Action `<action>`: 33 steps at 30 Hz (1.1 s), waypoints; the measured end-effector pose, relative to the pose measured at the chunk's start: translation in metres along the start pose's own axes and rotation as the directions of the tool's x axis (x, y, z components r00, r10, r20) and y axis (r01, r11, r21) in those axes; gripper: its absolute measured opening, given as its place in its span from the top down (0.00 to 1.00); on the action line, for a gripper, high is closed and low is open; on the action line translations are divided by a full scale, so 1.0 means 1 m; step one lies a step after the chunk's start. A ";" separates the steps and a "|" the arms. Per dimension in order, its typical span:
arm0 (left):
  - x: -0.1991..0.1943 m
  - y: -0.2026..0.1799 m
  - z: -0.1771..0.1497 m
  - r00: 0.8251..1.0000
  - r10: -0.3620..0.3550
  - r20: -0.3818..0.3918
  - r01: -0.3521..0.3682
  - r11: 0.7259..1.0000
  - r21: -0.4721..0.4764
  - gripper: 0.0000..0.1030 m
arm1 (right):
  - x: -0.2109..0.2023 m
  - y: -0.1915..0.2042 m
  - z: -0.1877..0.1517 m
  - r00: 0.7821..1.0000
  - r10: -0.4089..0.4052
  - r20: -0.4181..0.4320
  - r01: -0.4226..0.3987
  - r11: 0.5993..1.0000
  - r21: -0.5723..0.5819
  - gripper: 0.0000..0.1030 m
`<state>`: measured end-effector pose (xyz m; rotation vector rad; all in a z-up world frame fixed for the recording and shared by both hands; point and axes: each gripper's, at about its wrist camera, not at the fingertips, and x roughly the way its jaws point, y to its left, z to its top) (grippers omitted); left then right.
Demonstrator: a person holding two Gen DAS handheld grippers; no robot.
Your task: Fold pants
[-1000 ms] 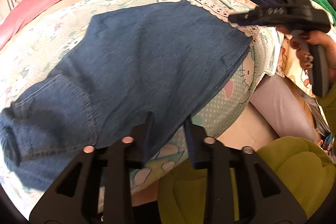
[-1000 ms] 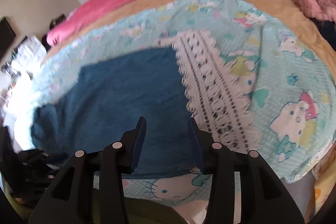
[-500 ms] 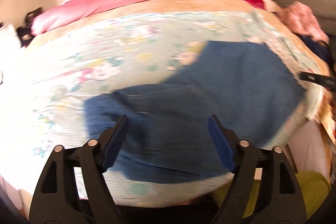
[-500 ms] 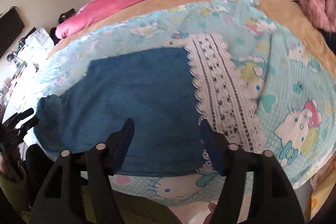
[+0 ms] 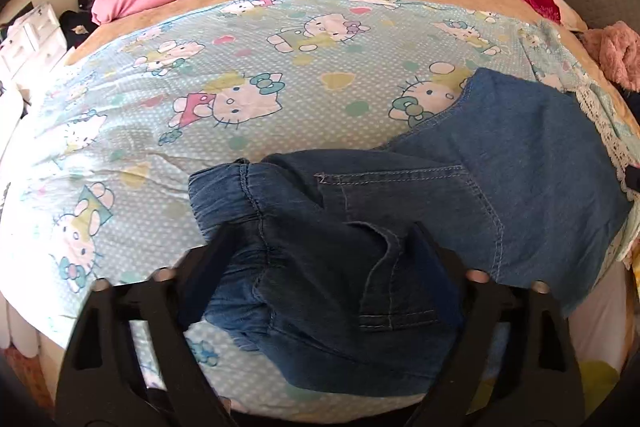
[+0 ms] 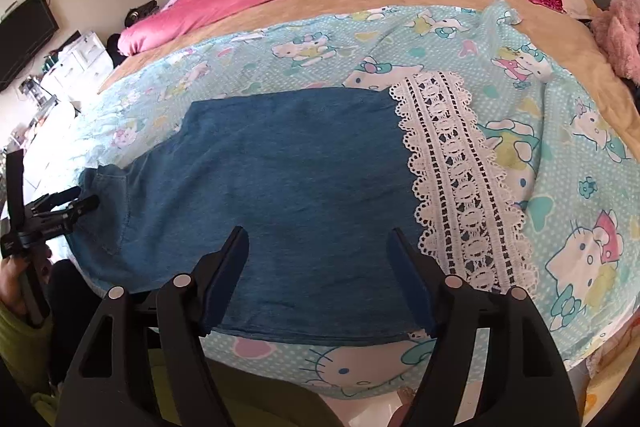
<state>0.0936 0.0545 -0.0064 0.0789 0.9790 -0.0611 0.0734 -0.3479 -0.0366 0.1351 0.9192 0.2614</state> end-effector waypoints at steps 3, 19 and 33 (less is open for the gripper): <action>0.001 0.003 0.001 1.000 0.004 0.009 -0.004 1.000 -0.001 0.87 | 0.005 -0.003 0.000 1.000 -0.016 -0.027 0.016 1.000 0.005 0.32; -0.052 0.032 0.015 0.991 -0.024 0.132 0.032 0.997 -0.064 0.89 | -0.017 -0.013 0.009 0.998 -0.053 0.028 0.053 0.999 0.012 0.32; 0.023 -0.048 -0.014 0.995 -0.074 -0.062 0.081 0.989 0.126 0.56 | 0.007 -0.042 -0.007 0.995 -0.087 -0.057 0.091 0.993 0.075 0.32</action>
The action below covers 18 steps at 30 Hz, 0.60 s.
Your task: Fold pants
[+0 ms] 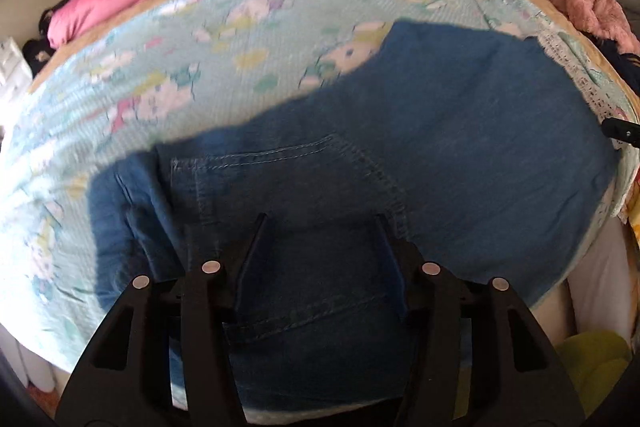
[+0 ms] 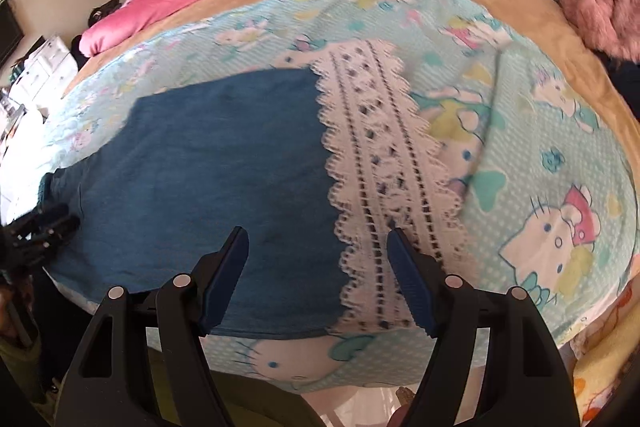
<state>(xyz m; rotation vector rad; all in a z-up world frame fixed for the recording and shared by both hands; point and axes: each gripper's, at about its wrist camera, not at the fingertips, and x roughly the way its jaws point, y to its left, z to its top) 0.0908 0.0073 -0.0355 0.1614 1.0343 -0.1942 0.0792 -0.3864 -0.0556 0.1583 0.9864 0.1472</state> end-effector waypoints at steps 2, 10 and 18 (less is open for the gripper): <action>-0.004 0.004 0.000 1.000 -0.016 0.011 0.016 1.000 -0.015 0.56 | -0.002 -0.003 0.002 1.000 0.029 -0.001 -0.029 0.999 0.020 0.32; -0.033 -0.002 0.033 0.994 -0.062 0.087 0.064 0.998 -0.027 0.42 | -0.022 -0.016 0.074 0.988 0.016 0.153 -0.010 0.999 -0.042 0.32; -0.003 -0.025 0.096 0.989 -0.129 0.077 0.130 0.992 -0.008 0.41 | 0.056 -0.039 0.126 0.999 0.014 0.033 -0.012 0.998 -0.067 0.33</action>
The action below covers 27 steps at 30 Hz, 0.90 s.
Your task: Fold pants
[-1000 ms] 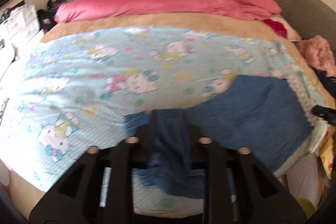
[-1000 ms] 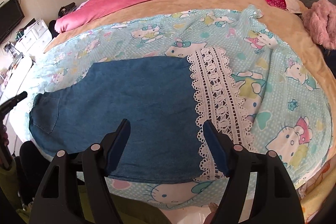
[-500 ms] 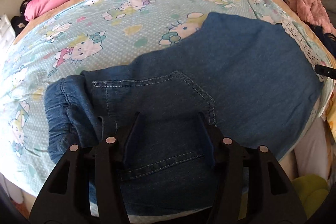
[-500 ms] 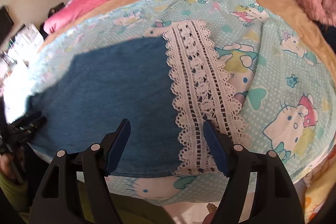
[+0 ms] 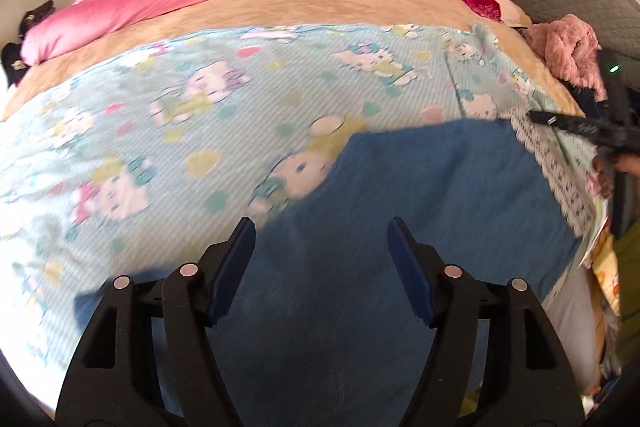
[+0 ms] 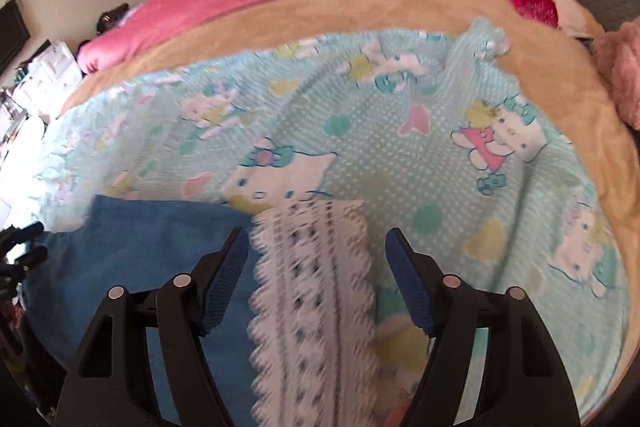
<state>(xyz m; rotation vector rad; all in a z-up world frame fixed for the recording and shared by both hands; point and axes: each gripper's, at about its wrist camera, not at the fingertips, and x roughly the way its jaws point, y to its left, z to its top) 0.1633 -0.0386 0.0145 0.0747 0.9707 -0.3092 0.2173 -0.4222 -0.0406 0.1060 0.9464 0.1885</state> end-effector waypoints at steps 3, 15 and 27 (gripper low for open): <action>0.023 -0.003 0.015 1.000 -0.019 -0.024 0.019 1.000 -0.010 0.41 | 0.021 -0.007 0.001 0.999 0.025 -0.033 -0.024 1.000 0.015 0.35; 0.089 -0.008 0.029 0.988 -0.124 -0.092 0.113 0.987 -0.111 0.92 | 0.026 -0.007 -0.009 0.984 0.177 -0.016 -0.177 0.984 0.002 0.75; 0.098 -0.030 0.045 0.997 0.016 -0.071 -0.014 1.000 0.020 0.94 | 0.031 0.005 0.008 1.000 -0.002 0.025 0.005 0.991 -0.136 0.81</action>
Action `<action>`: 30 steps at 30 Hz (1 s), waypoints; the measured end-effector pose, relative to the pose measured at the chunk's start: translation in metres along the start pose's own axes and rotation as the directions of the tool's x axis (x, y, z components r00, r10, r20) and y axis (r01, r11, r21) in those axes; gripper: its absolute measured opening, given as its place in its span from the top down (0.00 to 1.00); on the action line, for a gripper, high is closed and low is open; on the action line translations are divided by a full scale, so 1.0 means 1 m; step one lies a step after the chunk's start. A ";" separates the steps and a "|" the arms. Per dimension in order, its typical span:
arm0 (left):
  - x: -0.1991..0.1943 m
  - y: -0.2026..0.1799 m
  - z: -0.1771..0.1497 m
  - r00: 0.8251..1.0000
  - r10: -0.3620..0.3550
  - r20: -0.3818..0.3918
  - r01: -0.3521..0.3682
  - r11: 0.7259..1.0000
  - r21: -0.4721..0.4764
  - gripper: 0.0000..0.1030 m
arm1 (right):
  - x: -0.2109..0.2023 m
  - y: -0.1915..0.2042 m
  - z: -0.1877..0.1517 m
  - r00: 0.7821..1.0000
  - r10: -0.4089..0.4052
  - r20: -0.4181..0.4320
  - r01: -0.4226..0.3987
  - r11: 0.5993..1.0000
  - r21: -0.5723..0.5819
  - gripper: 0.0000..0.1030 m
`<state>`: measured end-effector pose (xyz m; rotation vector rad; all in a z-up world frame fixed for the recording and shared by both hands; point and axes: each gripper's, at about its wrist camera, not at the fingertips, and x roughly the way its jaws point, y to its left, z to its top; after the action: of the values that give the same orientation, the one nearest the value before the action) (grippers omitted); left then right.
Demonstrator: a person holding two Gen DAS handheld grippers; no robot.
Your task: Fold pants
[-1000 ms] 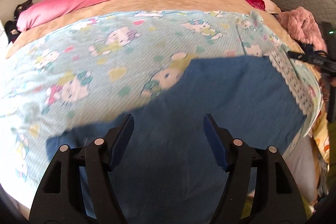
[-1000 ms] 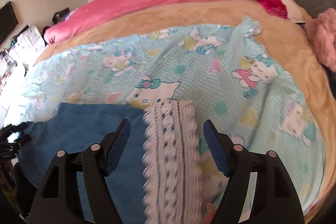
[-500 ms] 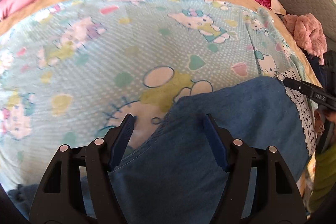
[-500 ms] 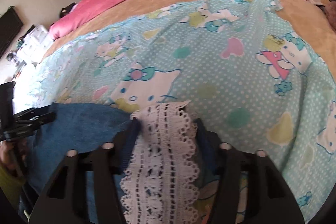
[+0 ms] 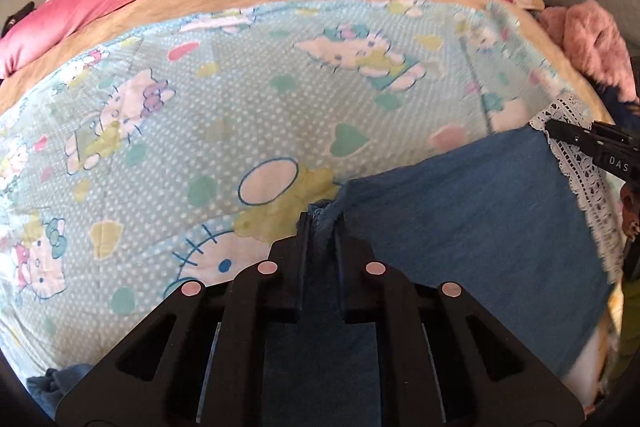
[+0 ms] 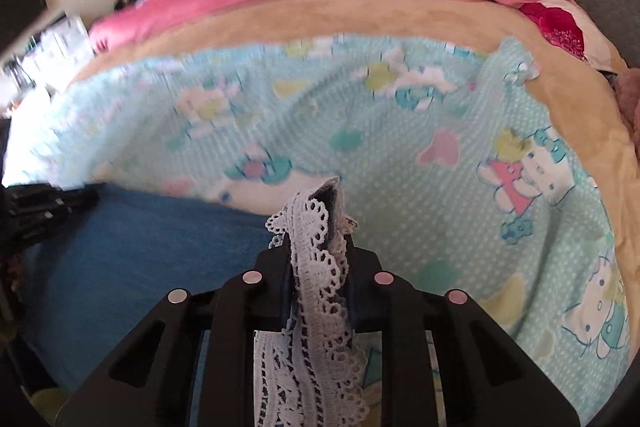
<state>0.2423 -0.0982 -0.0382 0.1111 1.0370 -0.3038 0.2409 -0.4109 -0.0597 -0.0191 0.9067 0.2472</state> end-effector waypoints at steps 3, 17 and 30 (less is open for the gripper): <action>0.003 0.004 -0.006 1.000 -0.004 0.020 0.004 1.000 -0.018 0.91 | 0.004 -0.004 -0.003 1.000 -0.021 0.009 0.021 1.000 0.010 0.73; -0.042 0.014 -0.027 0.995 0.080 0.052 -0.078 0.996 -0.040 0.36 | -0.041 -0.043 -0.024 0.989 -0.118 0.087 0.100 0.978 0.184 0.25; -0.090 -0.005 -0.049 0.987 0.093 0.130 -0.096 0.995 0.017 0.10 | -0.100 -0.043 -0.059 0.968 -0.178 0.175 0.126 0.954 0.271 0.13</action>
<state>0.1575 -0.0737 0.0144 0.1596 0.8974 -0.2337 0.1455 -0.4798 -0.0212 0.1740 0.7291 -0.0160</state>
